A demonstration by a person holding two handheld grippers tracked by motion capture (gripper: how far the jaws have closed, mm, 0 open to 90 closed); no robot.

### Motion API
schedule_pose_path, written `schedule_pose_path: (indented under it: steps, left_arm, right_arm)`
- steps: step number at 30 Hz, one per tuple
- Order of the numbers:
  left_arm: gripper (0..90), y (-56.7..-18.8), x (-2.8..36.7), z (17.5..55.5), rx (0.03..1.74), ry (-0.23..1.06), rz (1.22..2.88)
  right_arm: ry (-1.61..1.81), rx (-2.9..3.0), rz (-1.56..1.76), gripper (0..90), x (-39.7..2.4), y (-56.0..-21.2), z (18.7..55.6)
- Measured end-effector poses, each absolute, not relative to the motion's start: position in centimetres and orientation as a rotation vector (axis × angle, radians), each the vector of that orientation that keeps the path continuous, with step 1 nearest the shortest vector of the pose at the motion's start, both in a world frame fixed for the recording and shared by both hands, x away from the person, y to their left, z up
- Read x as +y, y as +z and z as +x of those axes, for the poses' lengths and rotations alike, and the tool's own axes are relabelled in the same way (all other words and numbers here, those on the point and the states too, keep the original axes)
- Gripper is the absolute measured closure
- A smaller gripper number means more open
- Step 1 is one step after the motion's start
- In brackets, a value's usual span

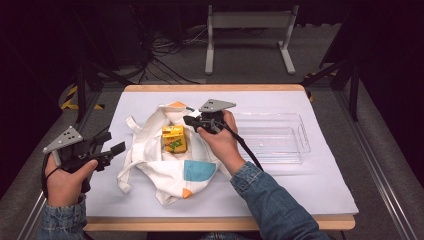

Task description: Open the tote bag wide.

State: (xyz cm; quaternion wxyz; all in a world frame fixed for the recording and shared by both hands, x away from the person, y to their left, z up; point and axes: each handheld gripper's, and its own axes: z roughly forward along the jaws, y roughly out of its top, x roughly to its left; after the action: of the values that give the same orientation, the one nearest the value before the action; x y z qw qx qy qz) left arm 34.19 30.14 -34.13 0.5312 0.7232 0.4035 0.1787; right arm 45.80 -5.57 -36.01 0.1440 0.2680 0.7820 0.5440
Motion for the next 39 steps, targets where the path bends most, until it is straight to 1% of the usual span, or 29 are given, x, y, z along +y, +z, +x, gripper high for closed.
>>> schedule_pose_path:
  steps: [10, 14, 18, 36, 39]
  left_arm:
    - [29.7, -34.1, 30.4, 34.0, 0.966, 0.427, 1.72]
    - [29.6, -34.0, 30.3, 33.9, 0.963, 0.428, 1.721]
    - [29.5, -34.0, 30.3, 34.0, 0.963, 0.431, 1.723]
    - [29.2, -34.0, 30.3, 34.0, 0.964, 0.431, 1.721]
    - [29.2, -34.0, 30.3, 34.0, 0.963, 0.43, 1.72]
  right_arm:
    - [1.494, 2.219, 0.879, 88.5, -4.3, -37.9, 46.5]
    - [1.385, 2.198, 0.963, 86.3, -4.4, -39.0, 47.0]
    - [1.32, 2.209, 1.015, 86.3, -4.5, -40.1, 47.4]
    - [1.151, 2.321, 1.138, 85.7, -4.0, -43.7, 48.8]
    - [1.146, 2.329, 1.139, 85.0, -3.9, -43.6, 48.8]
